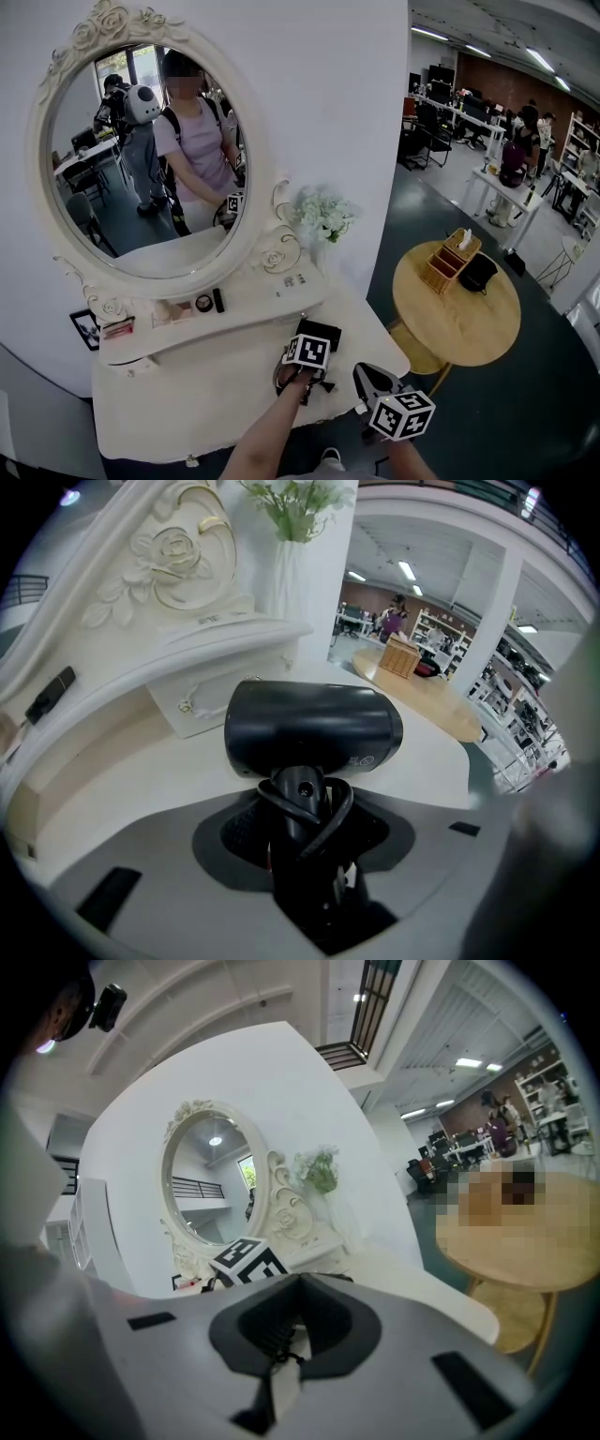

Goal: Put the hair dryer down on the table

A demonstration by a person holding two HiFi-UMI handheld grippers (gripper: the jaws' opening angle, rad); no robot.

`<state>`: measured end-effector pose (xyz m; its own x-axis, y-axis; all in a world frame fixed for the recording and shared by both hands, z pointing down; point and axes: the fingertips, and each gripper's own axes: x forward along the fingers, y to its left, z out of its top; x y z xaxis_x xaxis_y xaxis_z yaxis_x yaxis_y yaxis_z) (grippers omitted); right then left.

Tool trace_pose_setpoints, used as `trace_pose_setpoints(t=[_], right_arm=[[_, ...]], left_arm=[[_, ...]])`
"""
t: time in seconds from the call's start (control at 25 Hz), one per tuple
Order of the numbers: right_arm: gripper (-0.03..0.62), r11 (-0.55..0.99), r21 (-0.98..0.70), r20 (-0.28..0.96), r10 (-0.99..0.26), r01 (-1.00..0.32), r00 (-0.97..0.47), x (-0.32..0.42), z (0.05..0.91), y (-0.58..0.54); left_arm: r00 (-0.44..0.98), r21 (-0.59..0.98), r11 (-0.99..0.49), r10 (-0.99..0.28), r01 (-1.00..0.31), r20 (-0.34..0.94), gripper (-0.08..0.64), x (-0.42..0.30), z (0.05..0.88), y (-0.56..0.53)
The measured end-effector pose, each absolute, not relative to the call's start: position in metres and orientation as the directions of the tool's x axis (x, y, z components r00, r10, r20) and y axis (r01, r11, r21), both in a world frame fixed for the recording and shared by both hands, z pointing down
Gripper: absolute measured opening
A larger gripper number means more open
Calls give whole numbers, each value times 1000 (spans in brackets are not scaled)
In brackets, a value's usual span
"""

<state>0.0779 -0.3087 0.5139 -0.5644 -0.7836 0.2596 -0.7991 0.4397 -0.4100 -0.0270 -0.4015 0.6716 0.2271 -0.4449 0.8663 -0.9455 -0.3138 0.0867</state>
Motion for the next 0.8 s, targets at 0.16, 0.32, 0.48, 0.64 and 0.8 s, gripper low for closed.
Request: trace_pose_setpoints(t=[0.16,0.32,0.48,0.64,0.8], right_arm=[[3,440,-414,262,-781,-797,-567,76,515,-307],[3,442,-412,261,-781,-797,-567,76,514,-306],[3,440,-412,260,-783,-798,-566,78,512,-304],[2,436,-410,257,-787,-801,-561,82,510,-301],[3,430,-407,259,-792,-806,-553,86,511,-299]], left_arm=[[223,82,-317,-441,-945,869,190,-27,673,-402],[222,81,-318,-439,-945,871,192,-27,672,-402],[224,80,-324,-436,-943,872,197,-26,672,-402],[227,73,-326,-466,-943,855,269,-27,666,-403],[251,82,-318,-536,-944,806,278,-30,647,-406]])
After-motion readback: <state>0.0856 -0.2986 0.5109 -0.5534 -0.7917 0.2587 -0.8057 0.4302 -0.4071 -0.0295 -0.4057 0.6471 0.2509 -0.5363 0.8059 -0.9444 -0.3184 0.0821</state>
